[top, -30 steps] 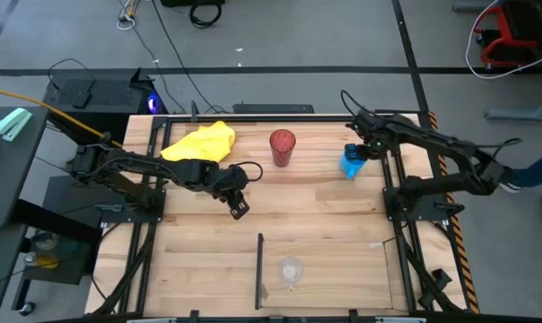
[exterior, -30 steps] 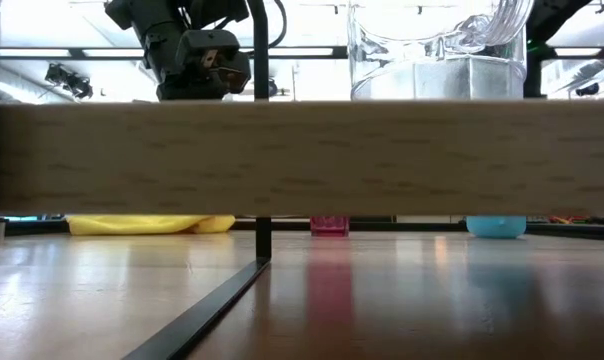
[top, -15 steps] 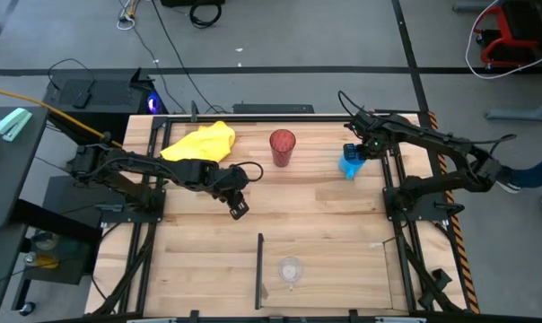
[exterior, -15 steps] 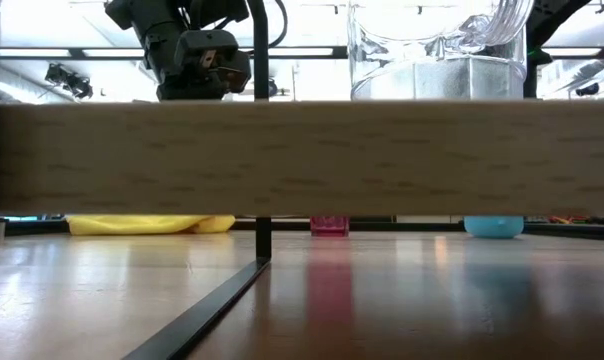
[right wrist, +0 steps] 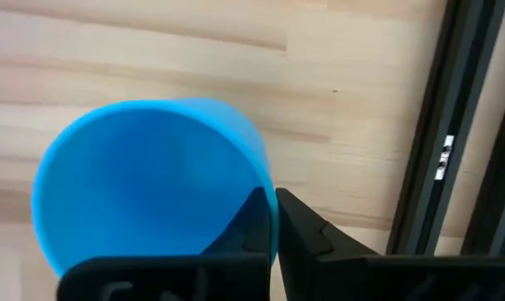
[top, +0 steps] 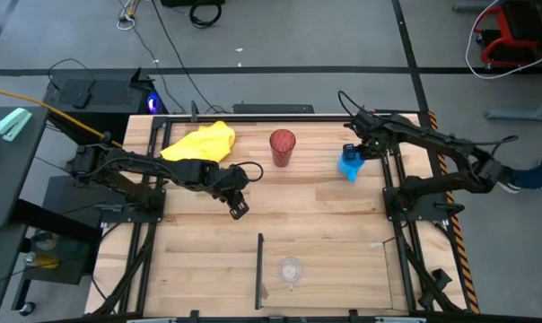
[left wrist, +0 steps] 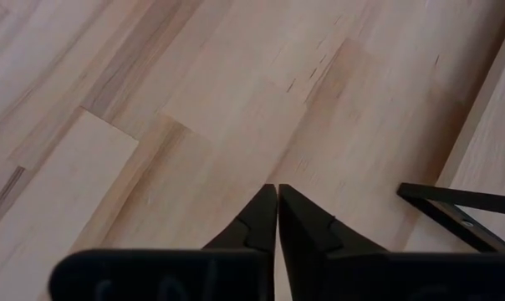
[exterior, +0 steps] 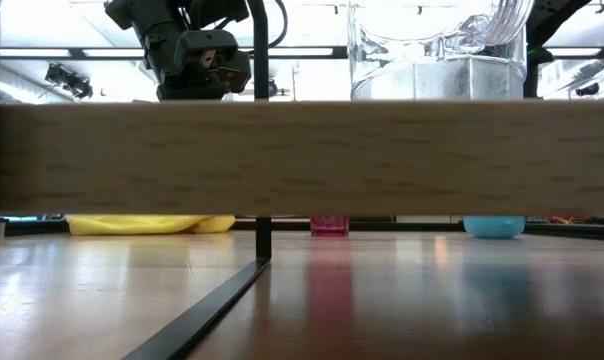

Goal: Stack small to large cups/mugs on shelf
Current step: Put the blue mug on the shelf

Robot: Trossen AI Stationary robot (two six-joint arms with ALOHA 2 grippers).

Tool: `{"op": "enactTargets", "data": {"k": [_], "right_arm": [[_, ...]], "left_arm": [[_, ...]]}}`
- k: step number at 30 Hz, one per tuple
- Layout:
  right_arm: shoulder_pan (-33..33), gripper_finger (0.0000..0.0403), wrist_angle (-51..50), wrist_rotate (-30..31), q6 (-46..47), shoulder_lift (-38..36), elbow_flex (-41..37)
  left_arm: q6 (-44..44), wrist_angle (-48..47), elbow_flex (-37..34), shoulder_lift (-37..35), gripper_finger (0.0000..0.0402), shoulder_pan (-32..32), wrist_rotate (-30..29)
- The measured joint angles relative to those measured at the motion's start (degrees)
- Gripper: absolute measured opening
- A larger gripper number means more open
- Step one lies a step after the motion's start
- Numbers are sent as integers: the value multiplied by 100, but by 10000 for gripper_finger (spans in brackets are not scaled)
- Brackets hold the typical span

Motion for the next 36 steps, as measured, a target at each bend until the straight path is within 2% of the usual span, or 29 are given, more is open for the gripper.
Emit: {"op": "enactTargets", "data": {"k": [9,16,26,31,36], "right_arm": [[572,5,-541,-60,92,-504,388],[1532,5,-1347,-58,737,-846,1233],[3809,5,-1920,261,2854,-922,2403],[5222,5,-1930,464,4156,-775,2590],[6366,5,-1905,541,5285,-385,2623]], "left_arm": [[-11,1,0,0,21,0,0],[-11,1,0,0,20,0,0],[28,3,0,0,17,0,-2],[136,4,0,0,25,0,-4],[140,1,0,0,25,0,-4]]}}
